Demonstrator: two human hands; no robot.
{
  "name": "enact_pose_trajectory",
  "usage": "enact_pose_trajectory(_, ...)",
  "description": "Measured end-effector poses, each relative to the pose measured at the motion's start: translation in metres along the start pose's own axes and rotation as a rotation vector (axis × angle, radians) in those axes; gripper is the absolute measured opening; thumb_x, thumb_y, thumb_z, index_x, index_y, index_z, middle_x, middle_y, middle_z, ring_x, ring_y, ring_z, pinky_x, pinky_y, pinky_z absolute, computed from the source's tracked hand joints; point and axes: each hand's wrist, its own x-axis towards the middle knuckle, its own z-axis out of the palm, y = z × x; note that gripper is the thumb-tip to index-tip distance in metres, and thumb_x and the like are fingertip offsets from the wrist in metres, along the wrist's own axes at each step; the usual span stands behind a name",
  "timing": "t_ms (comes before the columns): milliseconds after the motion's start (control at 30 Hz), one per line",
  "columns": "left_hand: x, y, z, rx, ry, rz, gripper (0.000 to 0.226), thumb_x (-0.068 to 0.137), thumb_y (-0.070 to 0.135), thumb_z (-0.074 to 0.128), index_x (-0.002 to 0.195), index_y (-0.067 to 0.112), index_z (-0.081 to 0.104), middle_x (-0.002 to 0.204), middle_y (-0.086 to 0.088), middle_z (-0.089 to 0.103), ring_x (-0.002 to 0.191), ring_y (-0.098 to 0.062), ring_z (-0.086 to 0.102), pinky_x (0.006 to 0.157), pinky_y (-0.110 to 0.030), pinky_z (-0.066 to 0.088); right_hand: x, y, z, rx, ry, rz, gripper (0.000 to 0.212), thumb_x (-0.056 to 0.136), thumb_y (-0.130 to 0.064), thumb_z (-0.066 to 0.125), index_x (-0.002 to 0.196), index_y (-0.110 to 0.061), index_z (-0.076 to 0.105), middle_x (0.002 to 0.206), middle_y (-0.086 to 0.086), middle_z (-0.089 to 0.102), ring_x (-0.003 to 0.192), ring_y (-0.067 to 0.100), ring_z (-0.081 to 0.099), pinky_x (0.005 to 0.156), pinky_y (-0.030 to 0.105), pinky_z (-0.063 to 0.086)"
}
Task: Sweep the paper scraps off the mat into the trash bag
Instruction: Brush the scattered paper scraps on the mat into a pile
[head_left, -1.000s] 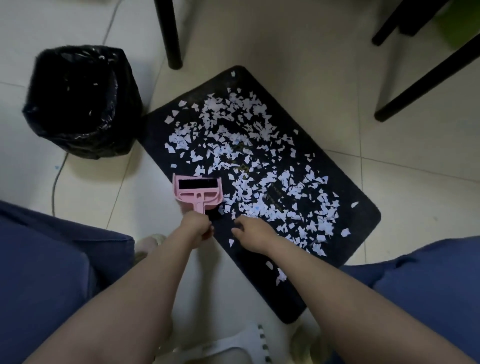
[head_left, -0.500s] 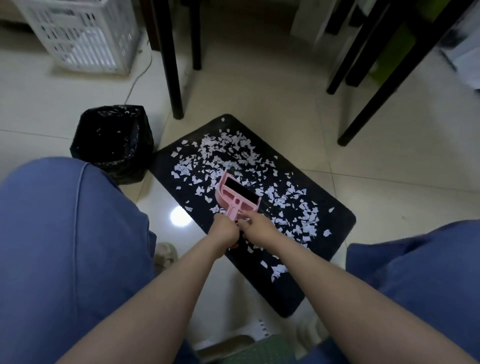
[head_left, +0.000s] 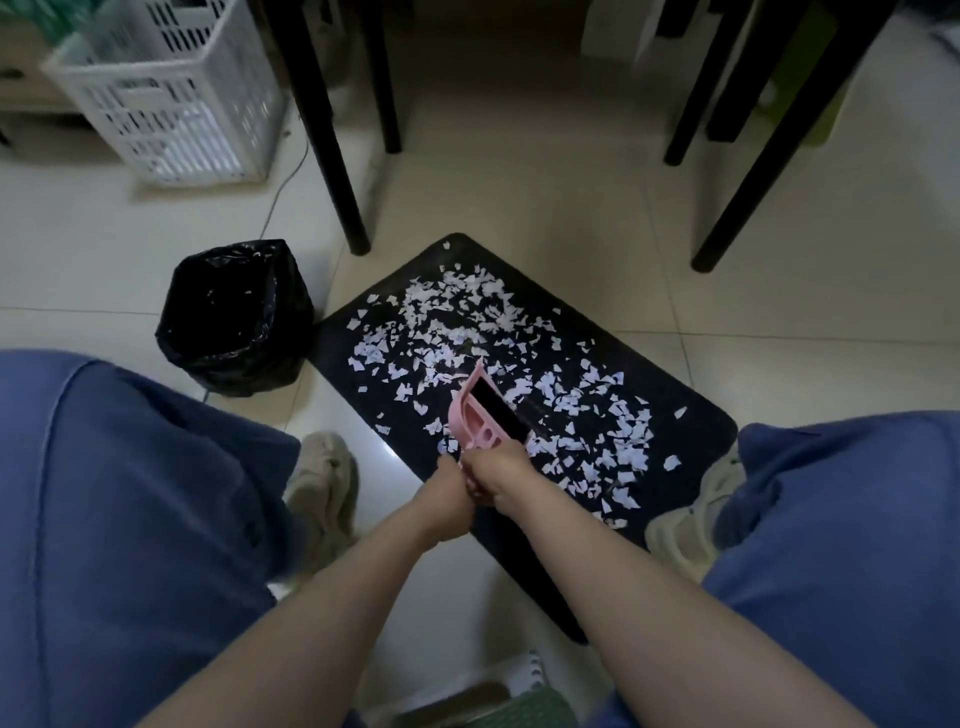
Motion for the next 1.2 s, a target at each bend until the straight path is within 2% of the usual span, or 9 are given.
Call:
enact_pose_trajectory(133, 0.023, -0.012, 0.003, -0.015, -0.089, -0.009, 0.015, 0.092, 0.011, 0.043, 0.100, 0.007, 0.031, 0.093, -0.012, 0.048, 0.073, -0.020, 0.044, 0.061, -0.032, 0.046, 0.028, 0.011, 0.010, 0.111, 0.043, 0.056, 0.016, 0.086, -0.019, 0.068, 0.075, -0.011, 0.058, 0.061, 0.007, 0.060, 0.041, 0.017, 0.051, 0.043, 0.022, 0.041)
enact_pose_trajectory(300, 0.044, -0.015, 0.005, -0.097, -0.153, -0.012, 0.010, 0.093, 0.012, 0.042, 0.090, 0.013, 0.032, 0.093, -0.013, 0.049, 0.072, -0.020, 0.047, 0.057, -0.026, 0.045, 0.041, 0.015, 0.006, 0.209, 0.080, 0.130, 0.017, 0.087, 0.001, 0.053, 0.079, -0.011, 0.062, 0.065, 0.007, 0.062, 0.044, 0.017, 0.056, 0.036, 0.019, 0.042)
enact_pose_trajectory(433, 0.059, -0.015, 0.017, -0.120, -0.154, -0.002, 0.010, 0.092, 0.012, 0.047, 0.093, 0.016, 0.039, 0.088, -0.006, 0.057, 0.064, -0.016, 0.057, 0.049, -0.020, 0.043, 0.059, 0.019, -0.003, 0.191, 0.146, 0.159, 0.014, 0.087, 0.000, 0.054, 0.086, -0.010, 0.064, 0.080, 0.013, 0.069, 0.055, 0.024, 0.063, 0.052, 0.036, 0.058)
enact_pose_trajectory(533, 0.064, -0.016, 0.029, -0.153, -0.098, -0.039, 0.017, 0.088, 0.009, 0.050, 0.085, 0.020, 0.038, 0.086, -0.007, 0.059, 0.063, -0.019, 0.058, 0.061, -0.032, 0.056, 0.066, 0.020, -0.008, 0.112, 0.189, 0.166, 0.014, 0.086, 0.000, 0.053, 0.088, -0.006, 0.066, 0.073, 0.014, 0.068, 0.046, 0.022, 0.059, 0.054, 0.037, 0.057)
enact_pose_trajectory(700, 0.065, -0.001, 0.045, -0.318, -0.151, -0.145, 0.013, 0.087, 0.024, 0.036, 0.086, 0.012, 0.031, 0.083, -0.009, 0.046, 0.063, -0.020, 0.045, 0.072, -0.038, 0.058, 0.066, 0.019, -0.014, 0.015, 0.289, 0.155, 0.012, 0.087, -0.020, 0.061, 0.077, -0.014, 0.063, 0.066, 0.003, 0.062, 0.054, 0.019, 0.057, 0.045, 0.020, 0.040)
enact_pose_trajectory(833, 0.069, -0.005, 0.049, -0.344, -0.195, -0.172, 0.004, 0.097, 0.008, 0.034, 0.100, 0.007, 0.031, 0.081, -0.006, 0.042, 0.060, -0.013, 0.039, 0.036, -0.013, 0.042, 0.072, 0.020, -0.006, 0.049, 0.309, 0.139, 0.020, 0.087, -0.025, 0.064, 0.100, -0.010, 0.064, 0.092, 0.007, 0.070, 0.075, 0.025, 0.066, 0.062, 0.026, 0.049)
enact_pose_trajectory(933, 0.068, -0.015, 0.051, -0.263, -0.248, -0.110, 0.012, 0.093, 0.007, 0.040, 0.101, 0.008, 0.031, 0.087, -0.010, 0.046, 0.063, -0.014, 0.043, 0.042, -0.015, 0.043, 0.075, 0.024, 0.001, 0.059, 0.296, 0.186, 0.029, 0.082, -0.025, 0.070, 0.107, -0.011, 0.064, 0.100, 0.011, 0.069, 0.081, 0.027, 0.067, 0.066, 0.029, 0.052)
enact_pose_trajectory(1067, 0.065, -0.023, 0.049, -0.192, -0.259, -0.084, 0.019, 0.089, 0.008, 0.043, 0.106, 0.013, 0.034, 0.094, -0.016, 0.054, 0.068, -0.021, 0.052, 0.054, -0.028, 0.047, 0.095, 0.040, 0.007, 0.158, 0.226, 0.246, 0.042, 0.075, -0.017, 0.075, 0.114, -0.006, 0.064, 0.098, 0.017, 0.069, 0.082, 0.034, 0.069, 0.079, 0.050, 0.059)
enact_pose_trajectory(1200, 0.066, -0.015, 0.046, -0.298, -0.229, -0.125, 0.022, 0.097, 0.018, 0.040, 0.112, 0.002, 0.036, 0.100, -0.017, 0.052, 0.069, -0.020, 0.052, 0.054, -0.027, 0.051, 0.079, 0.027, 0.008, 0.164, 0.260, 0.146, 0.028, 0.085, -0.017, 0.069, 0.110, -0.007, 0.063, 0.100, 0.011, 0.069, 0.083, 0.026, 0.066, 0.072, 0.032, 0.054)
